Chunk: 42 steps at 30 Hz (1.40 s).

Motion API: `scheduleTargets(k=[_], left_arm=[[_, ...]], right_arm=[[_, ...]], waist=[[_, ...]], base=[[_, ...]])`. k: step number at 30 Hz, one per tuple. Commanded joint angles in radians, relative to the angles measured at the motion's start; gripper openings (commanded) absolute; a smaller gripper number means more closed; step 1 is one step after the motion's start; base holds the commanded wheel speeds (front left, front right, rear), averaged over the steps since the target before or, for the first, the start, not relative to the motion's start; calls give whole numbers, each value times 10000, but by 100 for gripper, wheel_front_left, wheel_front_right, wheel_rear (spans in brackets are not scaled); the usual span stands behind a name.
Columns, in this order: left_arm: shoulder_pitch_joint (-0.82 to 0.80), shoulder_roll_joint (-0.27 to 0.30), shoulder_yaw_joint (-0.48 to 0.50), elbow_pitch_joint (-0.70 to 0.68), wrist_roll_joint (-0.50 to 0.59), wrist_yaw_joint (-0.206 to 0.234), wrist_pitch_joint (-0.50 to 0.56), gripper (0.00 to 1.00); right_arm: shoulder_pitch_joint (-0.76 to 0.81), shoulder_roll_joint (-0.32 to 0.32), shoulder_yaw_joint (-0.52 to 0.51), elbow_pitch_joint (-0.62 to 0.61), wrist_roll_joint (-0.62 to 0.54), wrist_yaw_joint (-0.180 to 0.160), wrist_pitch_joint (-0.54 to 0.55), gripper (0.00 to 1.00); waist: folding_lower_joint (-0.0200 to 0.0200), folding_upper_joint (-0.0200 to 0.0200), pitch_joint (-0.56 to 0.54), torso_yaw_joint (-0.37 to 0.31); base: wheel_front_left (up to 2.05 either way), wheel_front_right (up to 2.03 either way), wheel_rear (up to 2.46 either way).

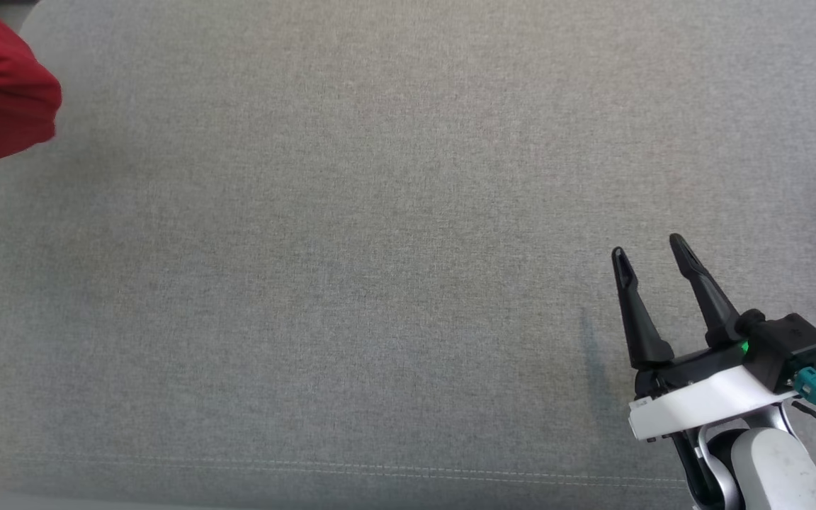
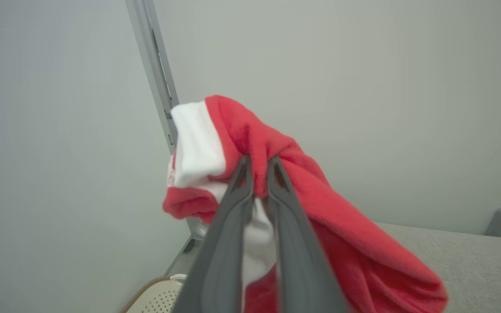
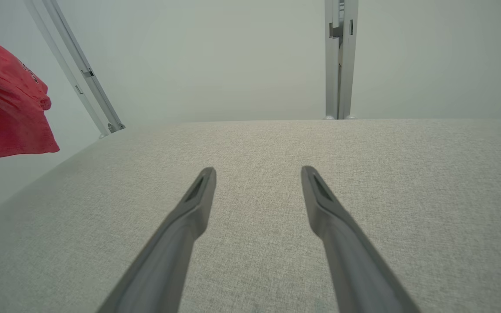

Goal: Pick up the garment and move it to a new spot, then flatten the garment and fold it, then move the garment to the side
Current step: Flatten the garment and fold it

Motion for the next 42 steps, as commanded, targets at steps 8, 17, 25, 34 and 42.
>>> scheduleTargets(k=[8, 17, 25, 34, 42], left_arm=[[3255, 172, -339, -4581, 343, 986, 564, 0], [6241, -173, -608, -8675, 269, 2386, 1779, 0], [6967, -764, -1837, -9178, 390, 2364, 2466, 0], [5953, -2104, -3468, -7480, 284, 1475, 2865, 0], [4868, -3147, -4666, -5127, 600, 659, 2804, 36]], right_arm=[[298, 263, 149, 210, 95, -16, -244, 100], [278, 453, 105, 380, 206, -16, -432, 100], [103, 560, 141, 636, 287, -16, -569, 100], [82, 650, 97, 817, 434, -14, -716, 100], [-153, 683, 183, 943, 513, -14, -806, 100]], waist=[[1, 0, -942, -1134], [1, 0, -897, -2176], [1, 0, -917, -3338], [1, 0, -673, -4417], [1, 0, -277, -4823]], base=[[0, 0, 0], [0, 0, 0], [0, 0, 0], [0, 0, 0], [0, 0, 0]])
